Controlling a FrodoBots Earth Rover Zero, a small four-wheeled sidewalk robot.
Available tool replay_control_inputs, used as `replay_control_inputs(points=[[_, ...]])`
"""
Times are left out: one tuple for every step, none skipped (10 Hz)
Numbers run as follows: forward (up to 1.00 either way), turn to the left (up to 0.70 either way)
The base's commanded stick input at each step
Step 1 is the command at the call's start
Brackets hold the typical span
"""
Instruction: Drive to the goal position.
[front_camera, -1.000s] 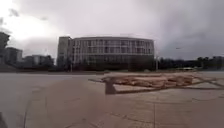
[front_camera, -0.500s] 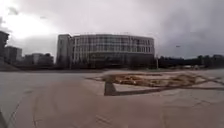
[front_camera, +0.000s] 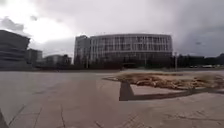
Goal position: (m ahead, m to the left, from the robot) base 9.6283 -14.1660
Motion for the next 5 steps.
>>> replay_control_inputs(points=[[0.70, 0.00], [0.70, 0.00], [0.70, 0.00], [0.70, 0.00], [0.70, 0.00]])
